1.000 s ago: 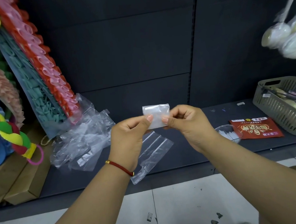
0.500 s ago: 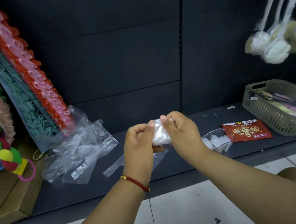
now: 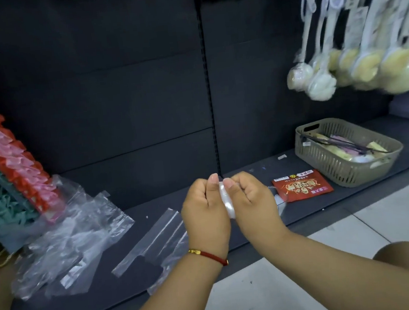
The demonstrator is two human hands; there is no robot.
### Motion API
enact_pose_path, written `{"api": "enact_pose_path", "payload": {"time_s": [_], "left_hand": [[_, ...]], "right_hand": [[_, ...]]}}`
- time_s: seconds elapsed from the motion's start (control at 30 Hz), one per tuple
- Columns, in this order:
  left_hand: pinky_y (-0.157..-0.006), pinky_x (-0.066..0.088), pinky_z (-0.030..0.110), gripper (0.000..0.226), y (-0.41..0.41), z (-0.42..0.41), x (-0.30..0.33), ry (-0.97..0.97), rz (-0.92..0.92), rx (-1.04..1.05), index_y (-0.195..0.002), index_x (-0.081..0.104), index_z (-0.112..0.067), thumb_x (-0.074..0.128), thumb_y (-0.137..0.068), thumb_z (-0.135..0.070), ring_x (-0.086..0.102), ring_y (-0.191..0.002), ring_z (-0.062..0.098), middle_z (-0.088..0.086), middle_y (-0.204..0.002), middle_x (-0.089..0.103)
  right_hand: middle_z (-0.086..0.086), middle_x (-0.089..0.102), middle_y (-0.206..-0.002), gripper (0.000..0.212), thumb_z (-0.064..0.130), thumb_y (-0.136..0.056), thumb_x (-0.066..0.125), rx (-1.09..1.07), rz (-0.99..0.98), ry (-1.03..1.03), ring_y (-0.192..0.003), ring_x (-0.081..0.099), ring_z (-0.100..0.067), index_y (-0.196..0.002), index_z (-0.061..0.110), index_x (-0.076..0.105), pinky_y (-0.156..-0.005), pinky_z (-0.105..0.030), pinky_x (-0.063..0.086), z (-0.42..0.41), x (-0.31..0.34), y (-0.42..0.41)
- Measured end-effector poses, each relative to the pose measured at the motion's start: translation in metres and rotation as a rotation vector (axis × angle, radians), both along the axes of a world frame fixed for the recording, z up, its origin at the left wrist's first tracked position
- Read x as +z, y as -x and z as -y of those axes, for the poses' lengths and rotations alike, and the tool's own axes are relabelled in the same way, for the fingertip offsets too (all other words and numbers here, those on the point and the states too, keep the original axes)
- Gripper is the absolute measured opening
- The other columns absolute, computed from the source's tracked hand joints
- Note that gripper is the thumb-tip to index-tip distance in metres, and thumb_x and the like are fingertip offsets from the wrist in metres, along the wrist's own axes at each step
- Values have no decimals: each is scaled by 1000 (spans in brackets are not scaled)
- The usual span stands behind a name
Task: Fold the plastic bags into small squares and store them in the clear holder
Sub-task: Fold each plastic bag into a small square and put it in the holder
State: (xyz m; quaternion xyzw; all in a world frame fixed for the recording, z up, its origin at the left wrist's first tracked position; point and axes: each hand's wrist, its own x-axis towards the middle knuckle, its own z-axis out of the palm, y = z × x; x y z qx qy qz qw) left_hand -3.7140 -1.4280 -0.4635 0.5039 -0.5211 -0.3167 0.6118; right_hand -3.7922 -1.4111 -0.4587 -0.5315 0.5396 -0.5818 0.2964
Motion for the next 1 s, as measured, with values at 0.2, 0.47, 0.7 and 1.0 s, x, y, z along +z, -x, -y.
{"api": "enact_pose_path", "payload": {"time_s": [0.2,0.47,0.7,1.0], "left_hand": [[-57,43,40,45,16,31,-8,-150,87,-247,-69,50,-5,51,-99,-39,48,-59,23,9,-63,52],[-58,35,29,47,38,75,-22,-136,262,-438,-70,48,1,52,-99,-35,40,-59,13,3,-63,46],[-72,46,23,31,58,122,-48,-257,296,-483,-105,63,-16,41,-102,-38,55,-85,10,-2,-96,63],[-122,7,32,60,72,172,-141,-410,764,-594,-155,15,-26,33,-102,-47,4,-150,10,-9,-164,7]], "right_hand": [[5,58,-60,25,26,-97,56,59,-87,-183,-49,50,-3,-79,10,63,-47,-16,41,11,4,51],[7,62,-60,11,21,-87,72,142,-371,-373,-45,52,4,-82,13,67,-47,-11,39,51,5,106],[-6,67,-57,13,11,-87,71,-50,-305,-480,-49,64,-13,-80,8,61,-57,-31,58,108,-30,150],[-9,70,-72,13,4,-91,52,-297,-400,-652,-63,70,-12,-83,2,62,-58,-18,53,172,-109,219]]}}
